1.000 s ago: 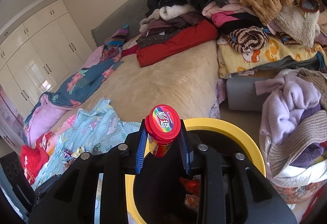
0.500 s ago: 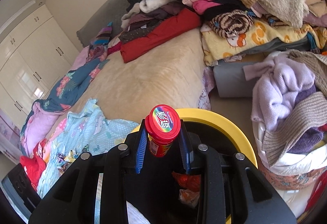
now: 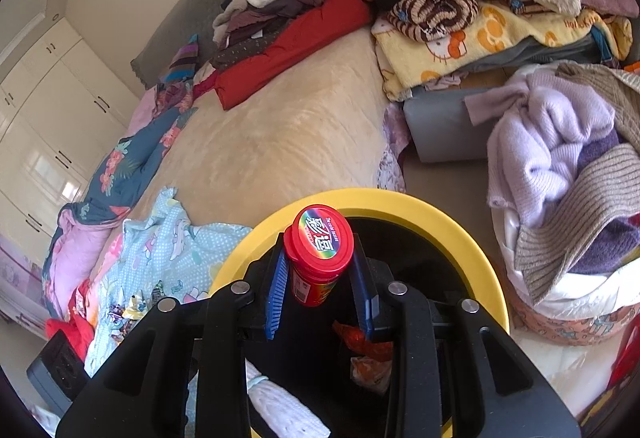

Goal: Collect trash
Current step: 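Open both grippers to drop the canister and foam net into the bin, then move both open grippers back over the wrappers on the bed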

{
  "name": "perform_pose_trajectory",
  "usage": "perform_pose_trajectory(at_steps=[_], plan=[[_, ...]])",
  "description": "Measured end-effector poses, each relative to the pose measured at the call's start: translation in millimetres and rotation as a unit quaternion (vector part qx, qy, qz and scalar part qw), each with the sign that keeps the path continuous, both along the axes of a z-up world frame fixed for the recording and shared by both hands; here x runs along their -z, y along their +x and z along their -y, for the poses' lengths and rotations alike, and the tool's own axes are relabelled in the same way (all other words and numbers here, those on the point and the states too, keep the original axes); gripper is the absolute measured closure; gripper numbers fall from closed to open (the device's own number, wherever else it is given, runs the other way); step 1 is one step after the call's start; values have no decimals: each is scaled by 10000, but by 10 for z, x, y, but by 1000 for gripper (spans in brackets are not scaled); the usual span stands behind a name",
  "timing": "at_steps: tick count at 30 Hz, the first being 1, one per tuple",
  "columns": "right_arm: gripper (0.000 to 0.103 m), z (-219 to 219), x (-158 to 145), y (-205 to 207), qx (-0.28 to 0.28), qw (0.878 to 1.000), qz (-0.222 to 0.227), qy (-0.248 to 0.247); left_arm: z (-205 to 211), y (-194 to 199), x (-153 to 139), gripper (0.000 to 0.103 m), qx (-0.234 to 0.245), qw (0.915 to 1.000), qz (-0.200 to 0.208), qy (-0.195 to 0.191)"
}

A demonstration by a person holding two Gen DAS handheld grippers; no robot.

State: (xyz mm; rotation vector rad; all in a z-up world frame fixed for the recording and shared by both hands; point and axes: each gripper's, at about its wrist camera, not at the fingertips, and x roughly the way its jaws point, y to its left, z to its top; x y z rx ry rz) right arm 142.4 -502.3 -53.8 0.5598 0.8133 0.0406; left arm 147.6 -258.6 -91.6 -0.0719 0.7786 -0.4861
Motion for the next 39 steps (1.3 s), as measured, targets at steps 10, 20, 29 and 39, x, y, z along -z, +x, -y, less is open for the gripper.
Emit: perform_pose_trajectory(at_steps=[10,20,29,39], plan=[[39,-104,68,66,1,9996,-136,240,-308,-49,-99,13,-637,9976,243,-88],[30,-415,-147,63,-324,9986,420,29,-736,-109,-281,11,-1222,9912,485,-114],[30,-757,-213,103,-631,9960,625,-117,-1139,-147,-385,11,-1667,9838,636,-176],[30,-1243,-306,73,-1180,9861,1068,-485,-1505,-151,-456,11,-2085,9747,776,-225]])
